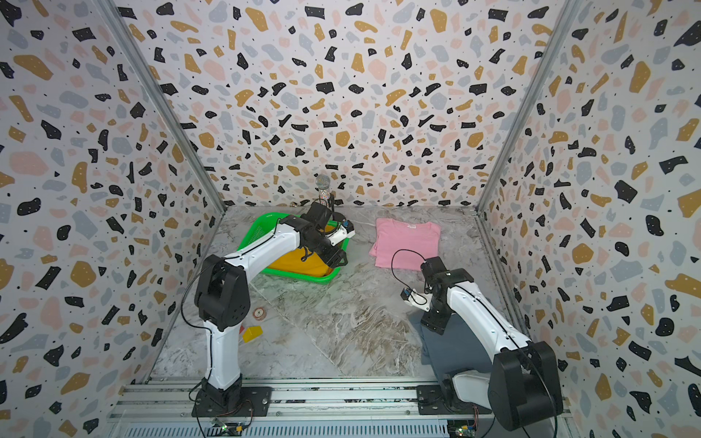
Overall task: Put the folded t-shirts into the basket
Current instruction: Move the T-shirt to the center of the board.
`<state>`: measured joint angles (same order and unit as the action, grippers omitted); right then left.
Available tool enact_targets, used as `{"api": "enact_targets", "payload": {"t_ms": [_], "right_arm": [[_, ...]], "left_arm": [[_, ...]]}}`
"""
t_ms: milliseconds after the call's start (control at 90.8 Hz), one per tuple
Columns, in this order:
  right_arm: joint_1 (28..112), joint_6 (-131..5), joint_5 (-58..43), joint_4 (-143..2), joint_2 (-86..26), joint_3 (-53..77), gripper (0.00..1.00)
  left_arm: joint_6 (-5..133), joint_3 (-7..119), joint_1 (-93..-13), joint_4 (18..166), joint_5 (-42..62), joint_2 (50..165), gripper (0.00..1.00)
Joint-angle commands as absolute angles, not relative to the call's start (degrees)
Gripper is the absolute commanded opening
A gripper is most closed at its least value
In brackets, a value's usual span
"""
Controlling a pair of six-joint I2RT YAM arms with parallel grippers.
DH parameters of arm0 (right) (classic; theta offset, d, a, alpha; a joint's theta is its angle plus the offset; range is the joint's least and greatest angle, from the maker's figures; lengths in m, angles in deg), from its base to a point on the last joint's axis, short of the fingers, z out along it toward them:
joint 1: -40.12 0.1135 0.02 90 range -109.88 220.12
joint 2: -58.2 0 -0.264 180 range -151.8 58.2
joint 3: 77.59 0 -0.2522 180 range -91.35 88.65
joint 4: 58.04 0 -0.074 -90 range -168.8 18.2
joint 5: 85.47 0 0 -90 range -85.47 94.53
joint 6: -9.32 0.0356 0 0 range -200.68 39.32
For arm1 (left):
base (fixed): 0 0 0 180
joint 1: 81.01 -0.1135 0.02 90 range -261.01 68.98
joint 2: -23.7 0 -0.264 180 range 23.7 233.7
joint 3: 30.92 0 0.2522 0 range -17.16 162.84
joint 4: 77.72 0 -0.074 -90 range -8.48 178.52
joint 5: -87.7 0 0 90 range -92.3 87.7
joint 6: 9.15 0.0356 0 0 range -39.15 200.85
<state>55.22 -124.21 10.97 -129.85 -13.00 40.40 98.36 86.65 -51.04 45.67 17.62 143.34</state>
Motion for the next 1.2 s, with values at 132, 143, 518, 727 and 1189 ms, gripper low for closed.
{"api": "enact_targets", "payload": {"t_ms": [132,143,518,727,1189], "right_arm": [[55.04,-130.69,14.34,-129.45,-11.35,46.05,0.68],[55.05,-131.00,14.27,-129.06,-11.29,46.39,0.68],[56.62,-138.94,1.89,-120.69,-12.45,54.11,0.54],[66.75,-132.02,1.88,-115.39,-17.14,53.05,0.48],[90.39,-107.47,-1.64,-111.48,-35.10,33.06,0.47]], "left_arm": [[95.49,97.92,-48.50,41.71,18.38,149.50,0.69],[95.51,98.35,-48.50,41.56,18.23,149.53,0.69],[102.31,92.85,-49.04,39.08,6.80,136.36,0.73],[103.31,78.09,-52.71,42.13,3.83,121.72,0.74],[101.72,61.14,-63.80,38.29,2.44,99.82,0.76]]}}
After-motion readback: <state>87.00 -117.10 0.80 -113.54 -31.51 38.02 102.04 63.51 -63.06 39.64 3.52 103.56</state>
